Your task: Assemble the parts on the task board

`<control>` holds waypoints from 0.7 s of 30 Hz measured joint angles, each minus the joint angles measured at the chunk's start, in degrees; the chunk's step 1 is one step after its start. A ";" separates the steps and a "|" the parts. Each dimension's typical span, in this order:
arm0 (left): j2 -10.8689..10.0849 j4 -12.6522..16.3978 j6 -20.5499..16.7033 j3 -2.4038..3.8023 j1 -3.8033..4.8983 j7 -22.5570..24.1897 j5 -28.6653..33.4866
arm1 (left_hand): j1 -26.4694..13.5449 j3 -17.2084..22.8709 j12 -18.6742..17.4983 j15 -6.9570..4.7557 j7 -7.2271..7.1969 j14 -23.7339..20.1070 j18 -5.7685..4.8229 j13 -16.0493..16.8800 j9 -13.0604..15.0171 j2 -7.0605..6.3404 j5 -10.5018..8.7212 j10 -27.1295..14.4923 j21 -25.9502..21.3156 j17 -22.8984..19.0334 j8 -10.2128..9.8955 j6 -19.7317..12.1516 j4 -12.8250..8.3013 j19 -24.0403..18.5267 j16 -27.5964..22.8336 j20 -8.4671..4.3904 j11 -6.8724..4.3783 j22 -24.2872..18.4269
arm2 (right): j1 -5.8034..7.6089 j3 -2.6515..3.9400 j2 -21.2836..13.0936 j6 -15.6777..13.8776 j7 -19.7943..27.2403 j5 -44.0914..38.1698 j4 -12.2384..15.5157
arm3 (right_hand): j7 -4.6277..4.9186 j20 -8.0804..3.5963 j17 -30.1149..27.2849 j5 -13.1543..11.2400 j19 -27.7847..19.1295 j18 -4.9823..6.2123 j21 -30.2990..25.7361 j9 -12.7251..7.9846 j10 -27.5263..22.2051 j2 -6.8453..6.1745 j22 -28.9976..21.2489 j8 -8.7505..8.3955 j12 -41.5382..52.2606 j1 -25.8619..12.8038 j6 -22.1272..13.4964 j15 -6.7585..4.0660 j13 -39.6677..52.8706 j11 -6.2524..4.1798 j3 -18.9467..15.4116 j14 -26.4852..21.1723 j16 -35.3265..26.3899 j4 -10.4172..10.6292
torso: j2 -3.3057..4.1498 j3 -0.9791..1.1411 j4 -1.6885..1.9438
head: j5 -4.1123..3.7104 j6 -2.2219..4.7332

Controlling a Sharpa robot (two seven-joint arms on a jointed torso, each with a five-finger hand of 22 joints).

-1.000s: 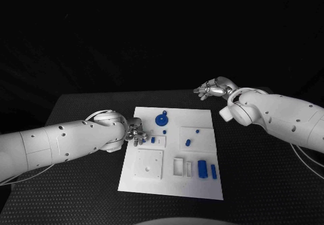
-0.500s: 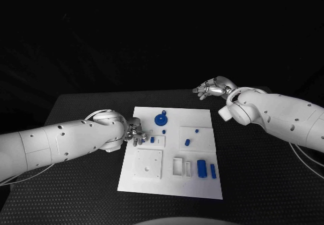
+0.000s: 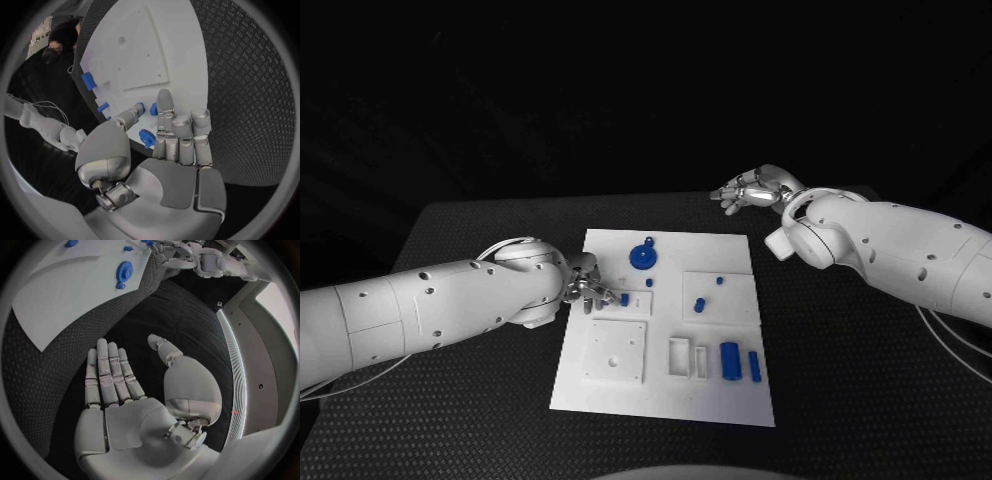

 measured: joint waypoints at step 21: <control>-3.09 1.93 -3.30 3.24 -0.13 -0.63 -0.41 | 1.29 0.67 0.00 0.02 1.27 0.00 0.03 0.36 0.93 -0.23 0.00 -0.39 0.00 -0.20 -0.45 -2.10 3.25 0.10 0.00 -0.11 0.23 0.10 | -0.13 0.00 -0.15 0.00 0.00 0.00 0.01 | 0.00 0.00 0.00 0.00 0.00 0.00 -0.21 0.00 0.00 0.00 0.07 0.00 0.00 0.00 0.00 0.00 0.01 0.00 0.00 0.00 0.00 0.00 | 0.00 0.06 0.02 | 0.08 0.46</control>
